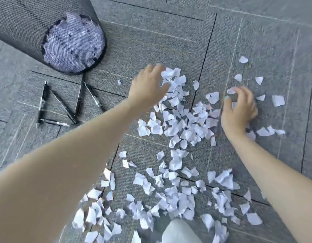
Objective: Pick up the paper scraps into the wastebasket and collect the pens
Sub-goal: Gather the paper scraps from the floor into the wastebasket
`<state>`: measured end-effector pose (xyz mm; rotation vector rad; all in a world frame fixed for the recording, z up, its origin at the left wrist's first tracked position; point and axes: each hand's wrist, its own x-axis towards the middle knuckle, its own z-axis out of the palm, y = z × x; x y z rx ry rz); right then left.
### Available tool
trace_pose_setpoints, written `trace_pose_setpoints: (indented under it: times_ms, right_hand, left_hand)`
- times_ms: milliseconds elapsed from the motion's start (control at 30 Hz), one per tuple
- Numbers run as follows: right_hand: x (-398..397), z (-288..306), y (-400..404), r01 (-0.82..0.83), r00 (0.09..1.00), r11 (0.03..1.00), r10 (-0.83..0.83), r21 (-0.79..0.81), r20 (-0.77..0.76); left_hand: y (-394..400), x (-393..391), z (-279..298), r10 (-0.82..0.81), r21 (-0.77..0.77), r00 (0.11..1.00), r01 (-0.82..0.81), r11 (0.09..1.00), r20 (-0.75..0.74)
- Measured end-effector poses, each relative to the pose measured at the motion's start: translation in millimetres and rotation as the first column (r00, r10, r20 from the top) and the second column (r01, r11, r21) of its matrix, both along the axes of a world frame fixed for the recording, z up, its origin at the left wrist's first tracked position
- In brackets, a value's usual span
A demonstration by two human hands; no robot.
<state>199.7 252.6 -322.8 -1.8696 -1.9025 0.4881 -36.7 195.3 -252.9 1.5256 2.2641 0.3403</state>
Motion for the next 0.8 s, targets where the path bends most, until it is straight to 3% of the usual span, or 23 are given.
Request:
trace_pose_setpoints:
  times_ms: [100, 200, 333, 400, 467, 533, 633, 700, 800]
  right_hand:
    - [32.4, 3.3, 13.3, 0.049, 0.996, 0.996, -0.043, -0.081, 0.080]
    - [41.4, -1.4, 1.2, 0.070, 0.991, 0.984, -0.049, -0.166, 0.122]
    - [20.4, -10.5, -39.0, -0.211, 0.963, 0.971, 0.226, -0.113, 0.145]
    - [18.0, -8.7, -37.3, -0.219, 0.966, 0.971, 0.230, -0.099, 0.119]
    - [20.6, -9.1, -34.4, -0.199, 0.971, 0.976, 0.209, -0.090, 0.114]
    - [20.2, -8.9, -34.3, -0.200, 0.972, 0.976, 0.209, -0.085, 0.106]
    - [19.5, -8.3, -36.2, -0.205, 0.971, 0.975, 0.214, -0.090, 0.104]
    - [20.6, -8.0, -34.4, -0.201, 0.973, 0.976, 0.209, -0.089, 0.099]
    - [20.1, -6.6, -34.6, -0.207, 0.973, 0.975, 0.213, -0.076, 0.083]
  left_hand:
    - [41.0, -1.6, -9.1, -0.004, -0.160, 1.000, 0.004, 0.987, -0.004]
    - [53.7, 1.7, -23.1, 0.018, -0.303, 0.993, 0.018, 0.953, 0.117]
    - [54.1, 12.8, -32.1, 0.003, -0.337, 0.974, 0.075, 0.938, 0.225]
    - [51.1, 21.5, -32.9, 0.002, -0.330, 0.981, 0.064, 0.942, 0.196]
    - [41.6, 32.1, -31.2, -0.102, -0.320, 0.984, 0.146, 0.936, 0.149]
    - [24.3, 44.8, -29.2, -0.331, -0.322, 0.939, 0.344, 0.882, 0.098]
    - [-9.6, 55.4, -30.0, -0.662, -0.350, 0.750, 0.626, 0.697, 0.022]
    - [-32.8, 51.7, -35.3, -0.738, -0.401, 0.674, 0.665, 0.630, -0.042]
    - [-66.9, 52.2, -38.8, -0.684, -0.451, 0.723, 0.581, 0.677, -0.096]
